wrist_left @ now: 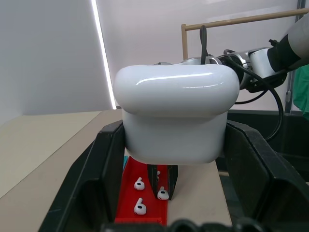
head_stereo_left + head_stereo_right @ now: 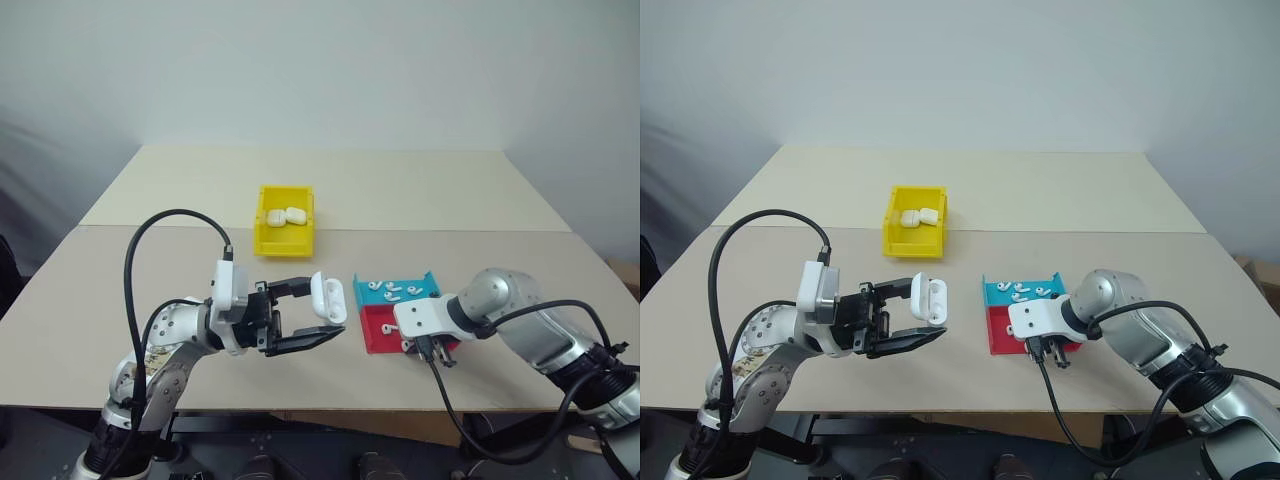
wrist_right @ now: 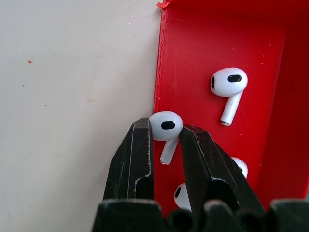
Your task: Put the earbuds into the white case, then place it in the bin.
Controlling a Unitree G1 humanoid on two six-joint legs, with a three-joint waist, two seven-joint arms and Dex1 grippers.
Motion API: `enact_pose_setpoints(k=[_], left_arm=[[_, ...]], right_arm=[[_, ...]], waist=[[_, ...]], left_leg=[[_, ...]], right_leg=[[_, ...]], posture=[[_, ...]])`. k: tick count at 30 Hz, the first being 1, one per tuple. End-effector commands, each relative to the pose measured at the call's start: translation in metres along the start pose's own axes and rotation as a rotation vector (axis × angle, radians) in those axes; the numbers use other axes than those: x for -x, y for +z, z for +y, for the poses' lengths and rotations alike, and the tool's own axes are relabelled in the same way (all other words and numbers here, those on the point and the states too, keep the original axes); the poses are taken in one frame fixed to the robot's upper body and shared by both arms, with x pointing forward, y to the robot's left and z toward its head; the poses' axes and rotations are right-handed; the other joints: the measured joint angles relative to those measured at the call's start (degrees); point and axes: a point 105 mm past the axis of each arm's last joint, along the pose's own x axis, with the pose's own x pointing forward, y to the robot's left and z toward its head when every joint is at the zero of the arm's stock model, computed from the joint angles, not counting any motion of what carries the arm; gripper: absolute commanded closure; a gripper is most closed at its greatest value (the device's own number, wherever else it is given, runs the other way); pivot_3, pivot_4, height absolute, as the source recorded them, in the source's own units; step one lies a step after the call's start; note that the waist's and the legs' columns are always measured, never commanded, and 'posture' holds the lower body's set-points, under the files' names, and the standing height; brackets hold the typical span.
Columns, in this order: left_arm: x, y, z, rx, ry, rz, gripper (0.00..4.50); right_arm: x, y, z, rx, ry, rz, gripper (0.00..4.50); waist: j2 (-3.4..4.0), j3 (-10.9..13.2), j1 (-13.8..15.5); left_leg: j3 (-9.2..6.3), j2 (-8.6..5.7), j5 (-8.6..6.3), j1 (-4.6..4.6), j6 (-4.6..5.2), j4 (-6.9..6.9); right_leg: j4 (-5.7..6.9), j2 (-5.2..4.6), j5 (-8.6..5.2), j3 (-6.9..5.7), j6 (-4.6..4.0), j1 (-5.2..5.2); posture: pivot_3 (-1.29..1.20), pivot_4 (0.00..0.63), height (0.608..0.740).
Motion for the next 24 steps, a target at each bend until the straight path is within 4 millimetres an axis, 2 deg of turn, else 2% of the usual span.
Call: enact_pose_setpoints(k=[1, 7, 13, 19, 24], left_arm=[[-0.002, 0.010, -0.003, -0.025, -0.015, -0.027, 1.73], [-0.007, 0.012, -0.001, 0.008, -0.023, -0.060, 1.73], [-0.020, 0.017, 0.000, 0.068, -0.067, -0.108, 1.73], [-0.031, 0.022, 0.006, 0.057, -0.123, -0.129, 1.73], [-0.038, 0.025, 0.010, 0.062, -0.136, -0.104, 1.73]], right_arm=[[0.021, 0.012, -0.002, -0.040, -0.045, -0.071, 3.88], [0.063, 0.037, 0.002, -0.208, -0.154, -0.298, 3.88], [0.121, 0.071, 0.011, -0.338, -0.396, -0.840, 3.88], [0.144, 0.098, 0.015, -0.381, -0.503, -1.155, 3.88], [0.153, 0.114, 0.009, -0.394, -0.538, -1.269, 3.88]], waist=[[0.00, 0.00, 0.03], [0.00, 0.00, 0.14], [-0.01, 0.00, 0.36], [0.00, -0.01, -0.21], [0.01, -0.02, -0.21]], left_leg=[[0.00, 0.00, 0.00, -0.01, 0.00, 0.00], [-0.01, 0.00, 0.00, -0.02, 0.00, 0.00], [-0.16, -0.02, 0.00, 0.01, 0.00, 0.03], [-0.23, 0.02, 0.00, 0.13, 0.00, 0.04], [-0.24, 0.01, 0.00, 0.11, 0.00, 0.03]], right_leg=[[0.00, 0.00, 0.00, 0.00, 0.00, -0.01], [0.00, 0.00, 0.00, 0.00, 0.01, 0.00], [-0.02, 0.01, 0.01, -0.10, 0.03, 0.15], [-0.01, 0.08, 0.01, -0.10, 0.02, 0.26], [-0.05, 0.07, 0.01, -0.09, 0.02, 0.30]], posture=[[0.00, 0.150, 0.740], [0.00, 0.150, 0.740], [0.00, 0.150, 0.740], [0.00, 0.150, 0.740], [0.00, 0.150, 0.740]])
